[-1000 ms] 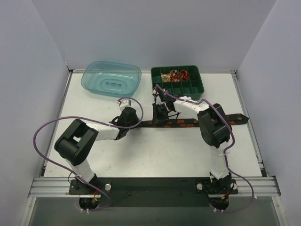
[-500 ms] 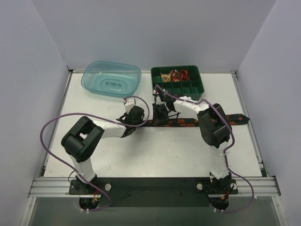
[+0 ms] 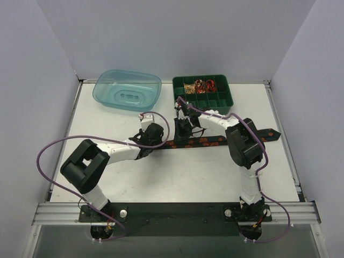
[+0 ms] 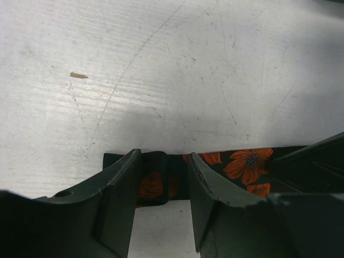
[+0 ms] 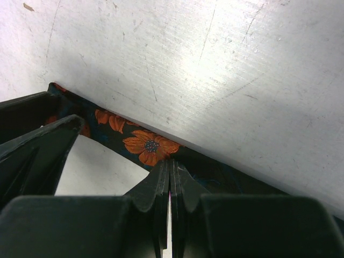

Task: Roll the ties
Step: Roll the tie at the center of the board.

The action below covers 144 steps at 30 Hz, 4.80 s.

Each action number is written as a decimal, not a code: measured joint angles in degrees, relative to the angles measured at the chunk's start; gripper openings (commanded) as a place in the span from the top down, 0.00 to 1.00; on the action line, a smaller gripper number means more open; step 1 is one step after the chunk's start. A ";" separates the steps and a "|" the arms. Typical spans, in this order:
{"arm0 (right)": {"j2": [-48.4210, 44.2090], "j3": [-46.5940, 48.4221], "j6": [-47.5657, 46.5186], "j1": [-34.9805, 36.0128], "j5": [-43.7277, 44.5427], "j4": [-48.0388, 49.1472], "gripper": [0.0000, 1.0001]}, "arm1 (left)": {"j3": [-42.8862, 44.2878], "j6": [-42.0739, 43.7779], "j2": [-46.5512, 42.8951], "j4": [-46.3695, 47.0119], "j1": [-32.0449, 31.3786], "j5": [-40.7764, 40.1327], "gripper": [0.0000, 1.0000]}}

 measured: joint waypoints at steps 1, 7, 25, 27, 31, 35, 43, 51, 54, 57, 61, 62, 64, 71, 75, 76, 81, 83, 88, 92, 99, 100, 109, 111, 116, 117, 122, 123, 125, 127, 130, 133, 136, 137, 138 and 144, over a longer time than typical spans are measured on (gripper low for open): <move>0.00 0.00 0.00 0.02 0.00 0.00 1.00 | -0.02 0.11 -0.68 -0.55 0.00 -0.09 0.47; 0.00 0.02 0.00 0.85 -0.11 0.00 1.00 | -0.04 1.11 -4.74 -2.82 0.00 -1.36 0.40; 0.00 6.82 -0.02 6.01 -1.79 -0.11 1.00 | -13.44 1.25 -21.79 -5.40 11.02 1.79 0.36; 0.00 6.91 -0.02 6.01 -1.79 -0.09 1.00 | -15.93 0.92 -23.52 -4.70 13.05 3.34 0.36; 0.04 7.41 -0.02 6.25 -1.88 -0.28 1.00 | -20.09 0.74 -25.16 -0.20 15.96 8.09 0.35; 0.07 7.89 0.00 6.38 -1.92 -0.24 1.00 | -23.30 0.17 -25.38 5.73 17.38 12.94 0.35; 0.07 7.93 0.00 6.38 -1.92 -0.26 1.00 | -25.42 -1.11 -25.14 15.13 17.86 18.86 0.33; 0.07 7.93 0.00 6.38 -1.88 -0.42 1.00 | -25.35 -2.78 -17.59 20.63 17.94 21.33 0.35; 0.07 7.93 0.00 6.34 -1.86 -0.44 1.00 | -25.35 -3.65 -15.78 21.18 17.94 21.51 0.39; 0.07 7.91 0.00 6.32 -1.86 -0.44 1.00 | -25.35 -4.13 -15.21 22.73 17.97 21.97 0.48; 0.07 7.91 0.00 6.32 -1.86 -0.44 1.00 | -25.38 -4.81 -13.94 25.99 17.92 22.77 0.72; 0.07 7.91 0.00 6.34 -1.86 -0.44 1.00 | -25.42 -4.85 -13.55 26.73 17.90 22.91 0.82; 0.07 7.89 0.00 6.32 -1.84 -0.42 1.00 | -25.42 -5.27 -12.92 27.87 17.90 22.99 0.92; 0.00 6.51 -0.02 6.29 -1.68 -0.26 1.00 | -22.99 -4.07 -11.37 26.16 17.86 23.02 1.00; -0.22 5.09 -0.02 6.03 -1.66 -0.17 1.00 | -19.02 -2.45 -11.13 22.60 17.40 22.34 1.00; -0.33 4.79 -0.02 5.90 -1.66 -0.20 1.00 | -18.14 -2.01 -11.10 21.57 17.22 22.03 1.00; -1.86 3.13 -0.02 5.64 -1.66 0.15 1.00 | -14.43 0.76 -10.78 15.21 16.22 19.85 1.00; -3.02 2.23 -0.04 5.29 -1.64 0.35 1.00 | -13.14 1.84 -10.45 12.50 15.61 18.71 1.00; -6.71 -0.59 -0.15 3.98 -1.38 0.92 0.96 | -8.55 4.90 -8.94 4.94 13.09 13.86 1.00; -10.01 -3.48 -0.44 2.80 -0.96 1.79 0.93 | -4.37 7.06 -7.58 -0.76 10.56 9.16 1.00; -12.46 -5.84 -0.74 0.90 -0.48 2.95 0.77 | 1.11 9.05 -4.70 -7.85 7.43 1.70 1.00; -12.66 -6.32 -0.90 0.61 -0.48 3.19 0.74 | 1.99 9.31 -4.07 -8.87 7.08 0.66 1.00; -14.40 -9.86 -1.03 -1.46 -0.39 4.33 0.50 | 9.07 11.69 1.20 -16.52 3.89 -7.93 1.00; -15.58 -11.08 -1.05 -1.84 -0.31 4.66 0.41 | 10.01 12.20 1.88 -17.92 3.19 -9.60 1.00; -19.32 -14.19 -1.14 -2.80 -0.02 5.57 0.25 | 13.73 13.53 4.46 -22.03 1.40 -14.03 1.00; -19.69 -14.38 -1.09 -2.93 0.04 5.64 0.23 | 14.49 13.68 5.05 -22.71 1.05 -14.86 1.00; -21.14 -15.76 -1.07 -3.61 0.22 6.60 0.18 | 19.21 14.71 8.85 -27.19 -1.27 -20.06 1.00; -21.14 -15.96 -1.09 -3.89 0.33 6.78 0.18 | 19.89 14.88 9.62 -28.00 -1.66 -21.03 1.00; -21.14 -16.46 -1.09 -4.28 0.61 6.86 0.18 | 20.87 14.91 10.73 -29.42 -2.47 -22.60 1.00; -21.14 -16.98 -1.07 -4.98 0.87 6.88 0.18 | 21.66 15.02 11.63 -30.58 -3.13 -23.76 1.00; -21.14 -17.38 -1.07 -5.84 0.96 6.88 0.18 | 22.60 15.13 12.76 -31.43 -3.93 -24.57 1.00; -21.14 -17.59 -1.09 -6.51 0.96 6.93 0.18 | 23.50 15.08 13.66 -31.93 -4.59 -24.94 1.00; -21.14 -17.97 -1.09 -7.21 0.96 7.15 0.18 | 24.63 15.04 14.62 -32.04 -5.20 -24.94 1.00; -21.14 -18.21 -1.09 -7.48 0.94 7.28 0.18 | 25.00 15.04 14.95 -32.04 -5.44 -24.92 1.00; -21.14 -18.36 -1.09 -7.56 0.94 7.30 0.18 | 25.29 15.02 15.19 -32.06 -5.66 -24.92 1.00; -21.14 -18.71 -1.09 -8.04 0.96 7.30 0.18 | 25.83 13.66 16.76 -32.00 -7.26 -24.04 1.00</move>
